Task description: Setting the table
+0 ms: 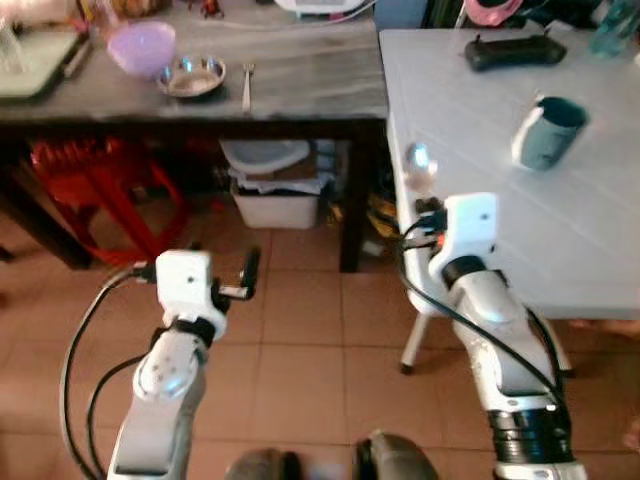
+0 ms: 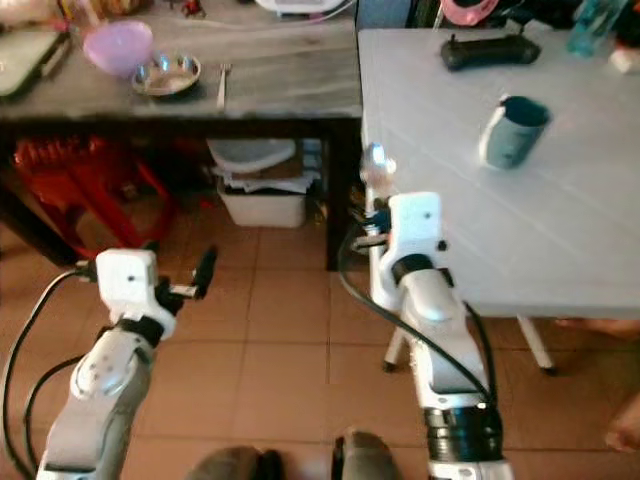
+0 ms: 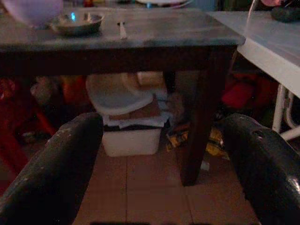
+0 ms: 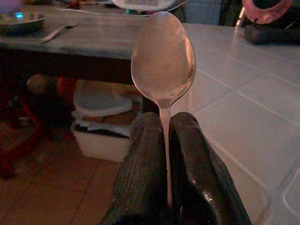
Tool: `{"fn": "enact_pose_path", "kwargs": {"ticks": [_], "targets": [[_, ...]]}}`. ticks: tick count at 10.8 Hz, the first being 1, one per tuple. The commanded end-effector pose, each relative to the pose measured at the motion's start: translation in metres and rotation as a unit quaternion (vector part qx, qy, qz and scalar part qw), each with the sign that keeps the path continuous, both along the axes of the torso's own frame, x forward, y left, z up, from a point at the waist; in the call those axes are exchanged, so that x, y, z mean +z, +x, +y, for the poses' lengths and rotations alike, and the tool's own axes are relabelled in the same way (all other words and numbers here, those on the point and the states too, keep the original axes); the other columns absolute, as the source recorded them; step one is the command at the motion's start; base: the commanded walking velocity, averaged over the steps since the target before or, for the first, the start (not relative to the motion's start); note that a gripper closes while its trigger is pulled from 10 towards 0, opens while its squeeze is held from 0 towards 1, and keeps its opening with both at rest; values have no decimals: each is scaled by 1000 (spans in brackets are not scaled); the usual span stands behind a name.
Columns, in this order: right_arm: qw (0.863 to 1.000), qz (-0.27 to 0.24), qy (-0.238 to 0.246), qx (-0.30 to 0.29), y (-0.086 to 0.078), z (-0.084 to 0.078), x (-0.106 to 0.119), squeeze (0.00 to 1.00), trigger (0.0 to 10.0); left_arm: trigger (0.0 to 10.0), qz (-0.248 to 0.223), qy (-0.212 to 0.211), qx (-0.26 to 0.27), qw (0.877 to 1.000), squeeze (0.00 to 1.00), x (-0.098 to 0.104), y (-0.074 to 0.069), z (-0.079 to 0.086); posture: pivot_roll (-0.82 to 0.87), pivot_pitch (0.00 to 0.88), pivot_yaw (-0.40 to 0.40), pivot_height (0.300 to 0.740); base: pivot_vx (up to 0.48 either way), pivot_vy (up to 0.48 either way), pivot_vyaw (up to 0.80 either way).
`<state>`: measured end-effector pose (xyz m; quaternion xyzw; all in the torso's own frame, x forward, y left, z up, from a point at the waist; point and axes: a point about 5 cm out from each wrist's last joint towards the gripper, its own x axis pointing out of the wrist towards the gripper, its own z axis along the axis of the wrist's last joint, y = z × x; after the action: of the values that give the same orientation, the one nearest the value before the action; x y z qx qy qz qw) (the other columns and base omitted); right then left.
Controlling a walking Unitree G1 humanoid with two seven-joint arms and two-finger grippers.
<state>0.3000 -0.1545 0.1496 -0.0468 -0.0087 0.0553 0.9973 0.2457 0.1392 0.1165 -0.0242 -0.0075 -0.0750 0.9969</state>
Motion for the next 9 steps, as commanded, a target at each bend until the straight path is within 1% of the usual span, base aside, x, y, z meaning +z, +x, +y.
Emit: {"fn": "enact_pose_path", "kwargs": {"ticks": [1,2,3,5,9], "targets": [[1000,-14,-2,-9,0,-4,4,0,0,10000,4,0,2,1000,0,-2,2,-1,7,90,57,740,439,0,0],[1000,-23,-8,-6,1,-5,6,0,0,10000,-2,1,13,1000,0,0,5,4,7,89,53,740,439,0,0],[1000,-25,-8,-6,3,-6,7,0,0,10000,0,-5,15,1000,0,0,6,4,6,90,51,740,439,0,0],[999,-34,-7,-8,4,-8,9,0,0,10000,0,-10,13,1000,0,0,7,1,6,89,54,740,377,294,0],[999,-35,-4,-7,1,-6,7,0,0,10000,-3,-1,10,1000,0,-1,8,0,-1,94,56,740,316,362,0]]}}
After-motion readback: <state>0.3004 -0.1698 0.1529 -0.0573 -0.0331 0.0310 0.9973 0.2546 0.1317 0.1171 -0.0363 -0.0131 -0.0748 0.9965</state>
